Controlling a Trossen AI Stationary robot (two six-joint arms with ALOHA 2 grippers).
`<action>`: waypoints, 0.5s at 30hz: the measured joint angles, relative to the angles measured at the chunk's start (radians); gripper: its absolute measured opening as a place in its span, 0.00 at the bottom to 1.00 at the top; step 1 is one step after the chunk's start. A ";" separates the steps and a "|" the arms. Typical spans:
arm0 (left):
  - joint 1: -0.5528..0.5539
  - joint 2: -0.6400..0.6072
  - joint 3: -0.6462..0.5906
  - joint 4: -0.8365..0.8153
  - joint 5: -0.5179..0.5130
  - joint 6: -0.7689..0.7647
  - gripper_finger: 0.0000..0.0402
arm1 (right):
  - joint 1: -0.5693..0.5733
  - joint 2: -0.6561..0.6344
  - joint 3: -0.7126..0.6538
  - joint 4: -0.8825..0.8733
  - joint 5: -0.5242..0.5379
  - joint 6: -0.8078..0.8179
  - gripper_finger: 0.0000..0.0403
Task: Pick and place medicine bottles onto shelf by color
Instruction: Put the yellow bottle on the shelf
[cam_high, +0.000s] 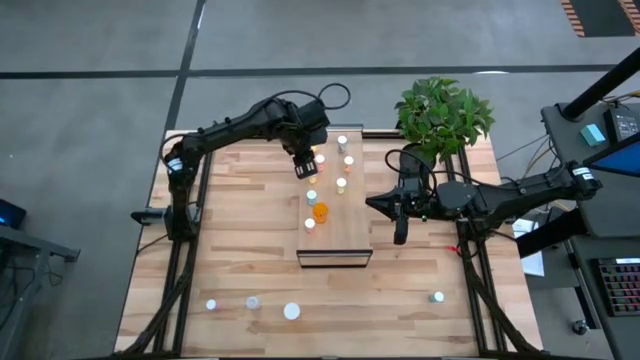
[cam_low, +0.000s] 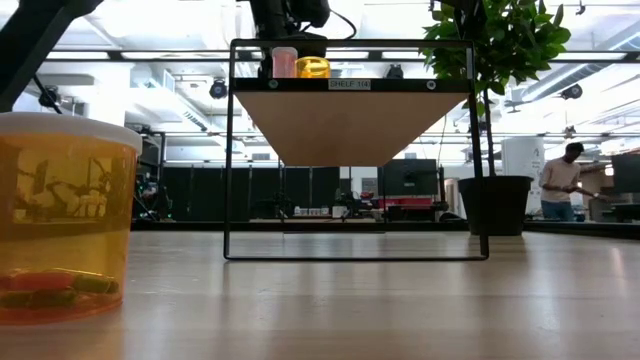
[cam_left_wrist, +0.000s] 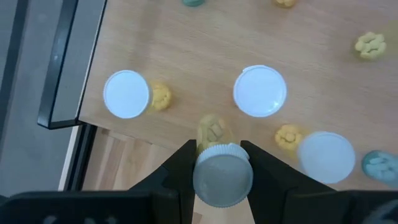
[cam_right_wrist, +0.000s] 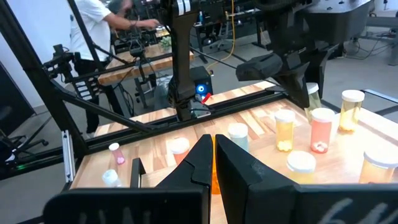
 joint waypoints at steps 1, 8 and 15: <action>0.000 0.001 0.000 0.000 0.000 0.000 0.23 | 0.000 0.000 0.000 0.000 0.000 0.000 0.02; -0.001 0.002 -0.004 0.003 0.000 -0.001 0.23 | 0.000 0.000 0.000 0.000 0.000 0.000 0.02; 0.000 0.002 -0.035 0.020 0.000 -0.006 0.24 | 0.000 0.000 0.000 0.000 0.000 0.000 0.02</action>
